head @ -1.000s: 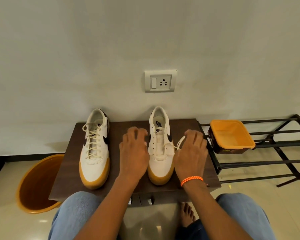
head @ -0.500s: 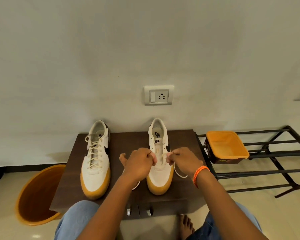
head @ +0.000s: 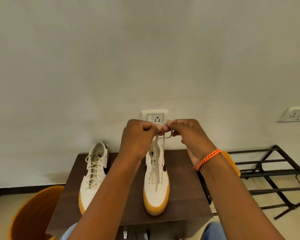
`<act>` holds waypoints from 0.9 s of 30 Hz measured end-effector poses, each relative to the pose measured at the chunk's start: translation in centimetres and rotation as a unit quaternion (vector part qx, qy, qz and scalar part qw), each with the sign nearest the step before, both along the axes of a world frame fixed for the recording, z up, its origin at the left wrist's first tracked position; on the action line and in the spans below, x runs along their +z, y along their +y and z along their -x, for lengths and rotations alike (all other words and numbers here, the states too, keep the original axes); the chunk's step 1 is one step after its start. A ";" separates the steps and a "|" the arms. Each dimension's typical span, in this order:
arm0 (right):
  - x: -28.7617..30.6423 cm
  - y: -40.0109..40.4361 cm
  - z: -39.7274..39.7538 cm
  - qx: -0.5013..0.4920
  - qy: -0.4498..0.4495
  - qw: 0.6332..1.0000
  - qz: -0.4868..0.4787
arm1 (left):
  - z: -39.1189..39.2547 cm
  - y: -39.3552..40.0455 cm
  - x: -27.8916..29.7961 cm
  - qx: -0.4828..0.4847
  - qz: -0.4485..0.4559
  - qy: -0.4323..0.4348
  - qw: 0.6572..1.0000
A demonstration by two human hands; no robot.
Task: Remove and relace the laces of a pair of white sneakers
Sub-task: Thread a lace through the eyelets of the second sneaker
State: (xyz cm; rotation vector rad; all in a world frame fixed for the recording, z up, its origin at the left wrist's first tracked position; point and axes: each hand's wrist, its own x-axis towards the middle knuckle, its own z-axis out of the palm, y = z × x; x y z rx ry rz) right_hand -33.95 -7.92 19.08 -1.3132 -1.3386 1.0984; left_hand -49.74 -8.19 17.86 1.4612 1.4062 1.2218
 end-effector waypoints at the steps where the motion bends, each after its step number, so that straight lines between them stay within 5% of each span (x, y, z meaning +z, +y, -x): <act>1: 1.0 -0.1 0.1 -0.005 0.006 1.000 -0.009 | 0.0 0.1 1.0 -0.001 -0.016 -0.003 1.000; 27: 13.4 0.0 1.5 -0.055 0.144 0.956 -0.251 | -2.2 0.1 15.1 0.088 -0.208 -0.148 0.963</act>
